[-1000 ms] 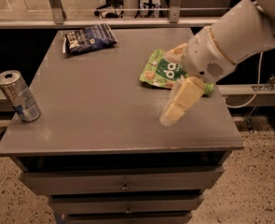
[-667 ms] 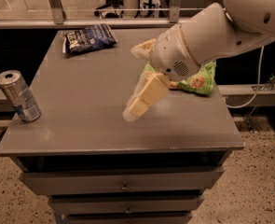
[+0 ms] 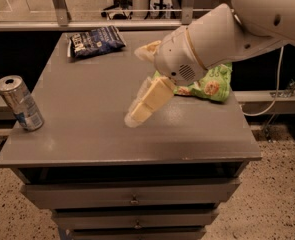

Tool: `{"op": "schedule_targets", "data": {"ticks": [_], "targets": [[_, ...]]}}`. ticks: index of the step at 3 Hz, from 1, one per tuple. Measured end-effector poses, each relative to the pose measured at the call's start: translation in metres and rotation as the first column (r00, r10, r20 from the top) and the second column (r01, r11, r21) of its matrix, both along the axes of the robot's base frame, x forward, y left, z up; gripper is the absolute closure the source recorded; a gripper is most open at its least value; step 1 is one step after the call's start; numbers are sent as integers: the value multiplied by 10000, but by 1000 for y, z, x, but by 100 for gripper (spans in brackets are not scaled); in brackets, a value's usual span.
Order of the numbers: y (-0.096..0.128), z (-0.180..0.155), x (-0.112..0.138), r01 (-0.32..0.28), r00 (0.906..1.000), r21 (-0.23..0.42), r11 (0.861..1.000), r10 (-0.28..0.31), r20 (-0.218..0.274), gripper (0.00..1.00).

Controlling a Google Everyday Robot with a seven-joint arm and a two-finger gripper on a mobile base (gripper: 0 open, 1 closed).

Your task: Pick redbull can

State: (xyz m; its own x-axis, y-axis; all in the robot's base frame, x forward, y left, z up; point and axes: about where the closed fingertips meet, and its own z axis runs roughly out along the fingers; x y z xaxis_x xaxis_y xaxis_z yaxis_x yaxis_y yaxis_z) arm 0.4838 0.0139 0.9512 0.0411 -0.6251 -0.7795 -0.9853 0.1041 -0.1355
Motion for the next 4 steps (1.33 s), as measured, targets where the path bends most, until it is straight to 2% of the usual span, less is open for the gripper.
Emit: {"op": "schedule_targets", "data": {"ticks": [1,2,4], "targets": [[52,-10,9,-607,9981,772,9952,612,-36,0],[142,-35,22,-1368,9899,2033,9695,1413,-78,0],[226,-58,24,-1823,9790,3451,9207,2024,-227,0]]}}
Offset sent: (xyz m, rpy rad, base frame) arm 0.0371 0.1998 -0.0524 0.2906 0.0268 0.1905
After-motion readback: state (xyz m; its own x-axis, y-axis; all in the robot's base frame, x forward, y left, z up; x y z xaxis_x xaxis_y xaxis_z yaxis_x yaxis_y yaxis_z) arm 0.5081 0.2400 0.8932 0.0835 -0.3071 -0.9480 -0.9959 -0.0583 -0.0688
